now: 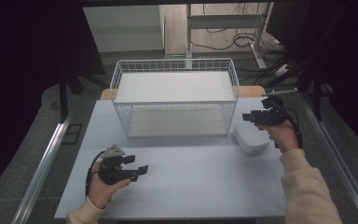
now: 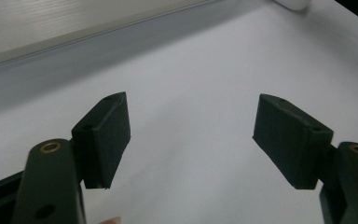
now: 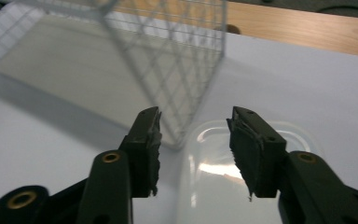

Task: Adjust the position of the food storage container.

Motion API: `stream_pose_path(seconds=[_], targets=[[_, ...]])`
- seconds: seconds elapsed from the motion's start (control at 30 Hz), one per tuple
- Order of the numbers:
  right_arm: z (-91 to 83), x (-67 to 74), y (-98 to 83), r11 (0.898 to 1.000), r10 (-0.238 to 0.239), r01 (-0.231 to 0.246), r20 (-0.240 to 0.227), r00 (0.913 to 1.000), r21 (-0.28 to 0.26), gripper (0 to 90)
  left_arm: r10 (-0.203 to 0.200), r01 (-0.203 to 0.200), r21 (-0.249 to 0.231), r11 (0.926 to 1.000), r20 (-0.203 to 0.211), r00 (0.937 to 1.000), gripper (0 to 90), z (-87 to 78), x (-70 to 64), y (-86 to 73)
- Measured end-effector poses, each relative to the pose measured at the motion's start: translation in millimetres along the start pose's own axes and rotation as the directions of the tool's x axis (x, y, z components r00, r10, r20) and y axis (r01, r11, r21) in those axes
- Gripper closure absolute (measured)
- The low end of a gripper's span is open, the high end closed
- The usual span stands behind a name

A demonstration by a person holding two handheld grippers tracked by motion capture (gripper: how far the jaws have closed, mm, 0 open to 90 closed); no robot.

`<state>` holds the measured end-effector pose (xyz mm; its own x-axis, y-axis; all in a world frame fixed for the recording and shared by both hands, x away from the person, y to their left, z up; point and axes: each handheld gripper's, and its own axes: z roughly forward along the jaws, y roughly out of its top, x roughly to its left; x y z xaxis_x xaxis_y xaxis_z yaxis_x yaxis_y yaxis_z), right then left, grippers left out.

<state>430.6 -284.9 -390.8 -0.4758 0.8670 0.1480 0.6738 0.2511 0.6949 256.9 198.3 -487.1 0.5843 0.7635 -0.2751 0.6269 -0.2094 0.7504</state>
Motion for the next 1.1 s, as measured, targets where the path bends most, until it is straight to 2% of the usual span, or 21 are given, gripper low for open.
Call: stream_pose_path(seconds=[0.03,0.07,0.17,0.27,0.3,0.33,0.43,0.57,0.63,0.73,0.93,1.1], targets=[[0.0,0.0,0.0,1.0,0.0,0.0,0.0,1.0,0.0,55.4,0.0,0.0,0.0,1.0,0.0,1.0,26.8,0.0,0.0,0.0],[6.9,-7.8,5.1,1.0,0.023,-0.024,0.014,0.9996,0.017,59.7,0.0,0.0,-0.001,1.0,0.0,1.0,26.8,-0.2,0.1,0.0],[17.7,-16.1,11.5,0.998,0.043,-0.044,0.017,0.9989,0.049,68.8,-0.001,0.001,-0.003,1.0,0.001,1.0,26.8,-0.8,0.6,0.1],[28.0,-16.7,18.3,0.997,0.016,-0.019,0.032,0.9994,0.08,81.2,-0.004,0.004,-0.002,1.0,-0.001,1.0,26.8,-0.6,1.9,0.0],[28.0,-16.7,18.3,0.997,0.016,-0.019,0.032,0.9994,0.08,81.2,-0.004,0.004,-0.002,1.0,-0.001,1.0,26.8,-0.6,1.9,0.0],[35.1,-17.4,21.9,0.995,0.005,-0.008,0.037,0.9993,0.097,87.9,-0.004,0.004,-0.002,1.0,-0.001,1.0,26.8,-0.4,2.2,0.0],[45.0,-22.2,24.9,0.992,0.013,-0.021,0.061,0.9981,0.128,88.9,-0.004,0.004,-0.003,1.0,0.001,1.0,26.8,-0.8,1.5,-0.1],[54.4,-29.2,25.5,0.99,0.012,-0.023,0.077,0.997,0.137,88.9,-0.007,0.007,-0.008,0.9999,0.001,1.0,26.7,-1.5,2.2,0.0],[58.1,-31.7,24.9,0.988,0.032,-0.043,0.083,0.996,0.145,88.9,-0.008,0.008,-0.008,0.9999,0.001,1.0,26.8,-1.6,2.6,-0.1],[65.5,-34.4,22.3,0.985,0.023,-0.04,0.096,0.9951,0.17,89.0,-0.007,0.007,-0.007,1.0,0.002,1.0,26.8,-1.5,2.4,0.0],[78.6,-32.5,16.1,0.978,0.007,-0.027,0.096,0.9954,0.208,89.0,-0.009,0.009,-0.003,1.0,0.001,1.0,26.8,-0.7,2.7,-0.4],[78.3,-32.5,14.1,0.977,0.009,-0.027,0.09,0.9959,0.21,89.1,-0.003,0.003,0.001,1.0,0.0,1.0,26.7,-0.1,2.3,-0.5]])
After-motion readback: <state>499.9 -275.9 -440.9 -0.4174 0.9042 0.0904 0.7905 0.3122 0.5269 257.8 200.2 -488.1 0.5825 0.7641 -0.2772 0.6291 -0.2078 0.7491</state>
